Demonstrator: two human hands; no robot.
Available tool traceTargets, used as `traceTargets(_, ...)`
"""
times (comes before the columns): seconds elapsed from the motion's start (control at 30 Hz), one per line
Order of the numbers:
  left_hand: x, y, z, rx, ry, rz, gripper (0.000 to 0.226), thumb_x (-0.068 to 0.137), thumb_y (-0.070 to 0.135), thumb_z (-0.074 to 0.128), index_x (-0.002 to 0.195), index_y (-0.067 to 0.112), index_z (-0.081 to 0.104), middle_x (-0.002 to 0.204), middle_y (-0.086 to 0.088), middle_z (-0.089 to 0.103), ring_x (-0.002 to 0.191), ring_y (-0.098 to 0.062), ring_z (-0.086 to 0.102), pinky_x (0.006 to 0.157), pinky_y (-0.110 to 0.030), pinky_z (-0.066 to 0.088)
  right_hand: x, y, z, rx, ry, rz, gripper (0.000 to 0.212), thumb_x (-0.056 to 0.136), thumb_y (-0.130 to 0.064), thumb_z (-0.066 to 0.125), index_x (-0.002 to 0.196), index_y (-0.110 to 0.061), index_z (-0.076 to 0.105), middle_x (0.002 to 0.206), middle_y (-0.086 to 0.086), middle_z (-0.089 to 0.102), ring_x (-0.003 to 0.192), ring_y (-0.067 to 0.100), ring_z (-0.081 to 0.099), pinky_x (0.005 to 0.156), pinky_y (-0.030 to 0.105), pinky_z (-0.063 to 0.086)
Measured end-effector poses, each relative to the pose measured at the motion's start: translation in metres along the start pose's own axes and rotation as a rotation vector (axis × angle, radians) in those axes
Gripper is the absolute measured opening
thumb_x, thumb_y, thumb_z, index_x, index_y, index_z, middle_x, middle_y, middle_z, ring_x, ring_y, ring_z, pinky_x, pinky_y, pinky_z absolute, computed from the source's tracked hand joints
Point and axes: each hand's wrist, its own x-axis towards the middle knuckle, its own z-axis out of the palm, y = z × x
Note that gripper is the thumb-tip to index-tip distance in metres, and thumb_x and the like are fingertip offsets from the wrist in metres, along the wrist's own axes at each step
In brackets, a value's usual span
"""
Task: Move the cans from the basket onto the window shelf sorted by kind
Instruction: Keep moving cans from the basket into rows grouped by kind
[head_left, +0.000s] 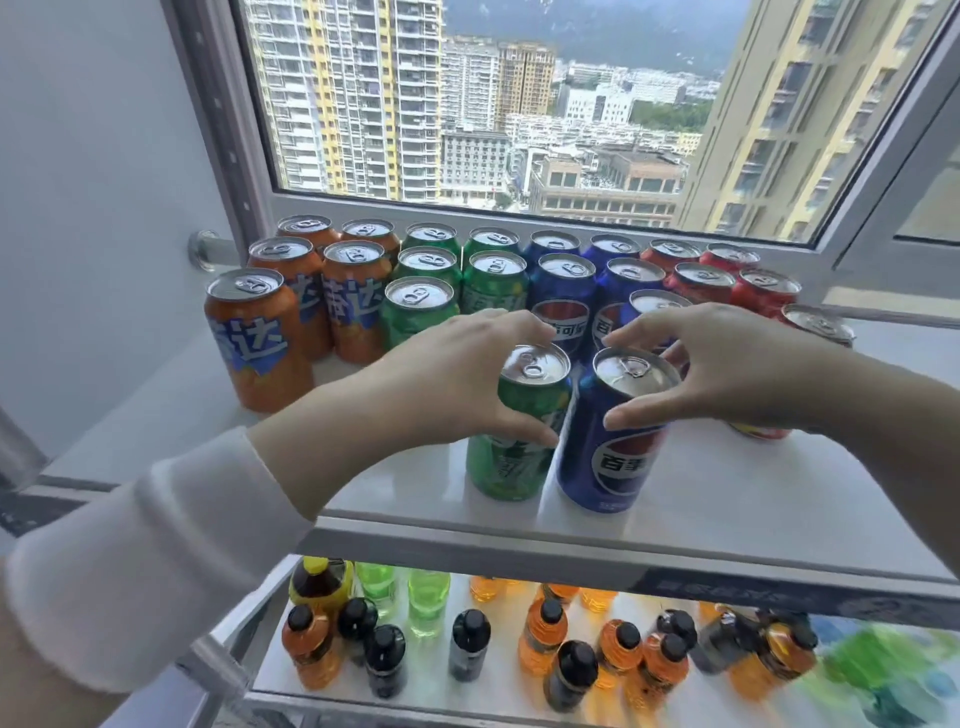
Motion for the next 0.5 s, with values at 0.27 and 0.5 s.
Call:
traceTargets(0.27,0.015,0.000,-0.012,0.080,0.044,-0.025,0.079,0.058,0.056,0.076,0.124,0.021,0.050,0.117,0.005,0.059,0.106,-0.011,0.053,0.093,-0.032,0.046,0.015,0.002,-0.002,0.131,0.080,-0.009,0.050,0.057,-0.050,0.078,0.095,-0.018,0.072,0.098,-0.001,0.069,0.083,0.007,0.060,0.069,0.026,0.051)
traceTargets(0.5,0.048,-0.012,-0.026,0.248,0.071,-0.047,0.078,0.058,0.060,0.074,0.121,0.019,0.052,0.113,0.004,0.058,0.110,-0.016,0.046,0.090,-0.031,0.041,0.055,-0.004,-0.011,0.005,0.144,-0.031,0.072,0.057,-0.058,0.076,0.096,0.001,0.070,0.092,0.018,0.071,0.088,0.036,0.064,0.060,0.033,0.046)
